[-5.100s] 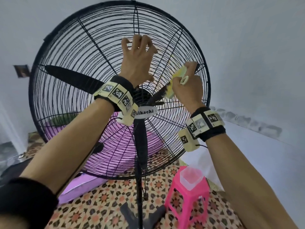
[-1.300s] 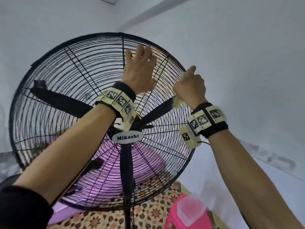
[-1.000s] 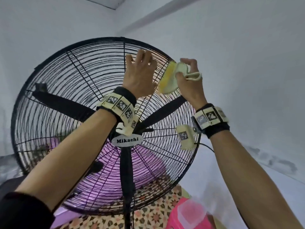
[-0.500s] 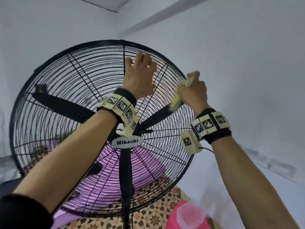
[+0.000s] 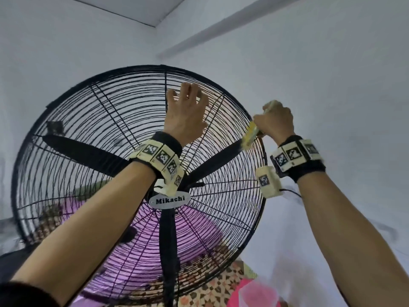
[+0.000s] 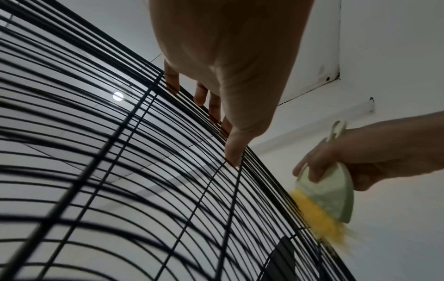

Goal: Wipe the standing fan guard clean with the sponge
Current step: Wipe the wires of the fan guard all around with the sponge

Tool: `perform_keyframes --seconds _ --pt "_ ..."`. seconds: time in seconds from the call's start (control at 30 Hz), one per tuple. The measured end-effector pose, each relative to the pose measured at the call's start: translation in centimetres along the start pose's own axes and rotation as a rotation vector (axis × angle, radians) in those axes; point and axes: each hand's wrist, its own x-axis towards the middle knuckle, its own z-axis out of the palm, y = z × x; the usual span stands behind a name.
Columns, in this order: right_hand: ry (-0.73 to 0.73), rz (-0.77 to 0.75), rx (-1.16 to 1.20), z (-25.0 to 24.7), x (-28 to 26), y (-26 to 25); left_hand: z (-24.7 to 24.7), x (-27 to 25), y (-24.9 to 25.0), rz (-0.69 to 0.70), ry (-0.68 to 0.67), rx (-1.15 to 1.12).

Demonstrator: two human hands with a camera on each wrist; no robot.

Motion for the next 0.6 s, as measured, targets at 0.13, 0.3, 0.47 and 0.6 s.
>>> perform_keyframes --seconds 0.13,0.3,0.47,0.6 --pt "0.015 -0.170 0.192 0.2 0.7 -3.2 -0.1 0.1 1.0 0.006 0.003 0.021" --pt "-0.101 -0.016 0.515 0.6 1.8 -2.5 0.0 0.0 0.3 -0.009 0.003 0.004" --pt "-0.117 0.027 -0.076 -0.6 2.2 -0.4 -0.1 0.1 0.5 0.005 0.000 0.003" --pt "-0.059 -0.138 -0.147 0.1 1.6 -2.5 0.0 0.1 0.8 0.011 0.017 0.000"
